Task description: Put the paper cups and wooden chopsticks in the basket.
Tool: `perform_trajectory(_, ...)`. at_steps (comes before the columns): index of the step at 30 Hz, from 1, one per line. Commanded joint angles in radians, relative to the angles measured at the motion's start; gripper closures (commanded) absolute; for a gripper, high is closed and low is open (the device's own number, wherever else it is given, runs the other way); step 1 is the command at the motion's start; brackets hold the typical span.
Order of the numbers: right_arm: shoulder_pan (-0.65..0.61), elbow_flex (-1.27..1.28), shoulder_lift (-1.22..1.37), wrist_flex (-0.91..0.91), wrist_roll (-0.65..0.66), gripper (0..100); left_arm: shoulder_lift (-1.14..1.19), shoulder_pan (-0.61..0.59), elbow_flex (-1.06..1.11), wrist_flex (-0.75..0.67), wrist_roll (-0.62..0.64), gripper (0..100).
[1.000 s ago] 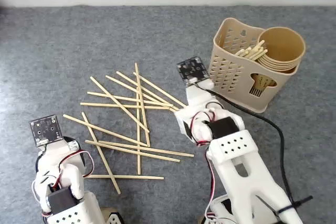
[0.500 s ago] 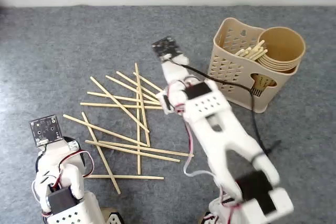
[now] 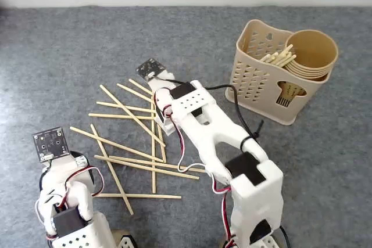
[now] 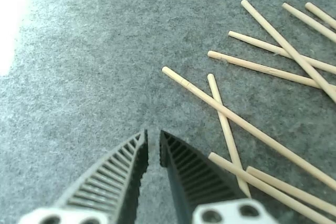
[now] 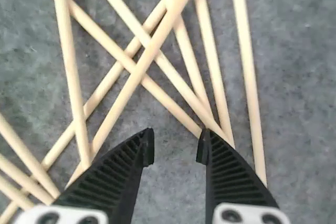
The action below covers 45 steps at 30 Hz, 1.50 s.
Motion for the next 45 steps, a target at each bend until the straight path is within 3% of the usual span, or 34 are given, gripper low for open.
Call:
perform_trajectory(1,-0.008,-0.072,0.005,0.002,0.046,84.1,-0.006,0.0,-0.008,-0.023,-0.011,96)
perform_trajectory(19,0.015,-0.126,-0.067,-0.073,0.101,84.0,-0.006,0.0,-0.008,-0.021,-0.011,96)
perform_trajectory(33,0.004,-0.376,0.194,-0.117,0.103,84.0,-0.006,0.0,-0.008,-0.021,-0.011,96)
perform_trajectory(45,-0.036,-0.393,0.274,-0.119,0.172,84.3,-0.006,0.0,-0.008,-0.021,-0.011,96)
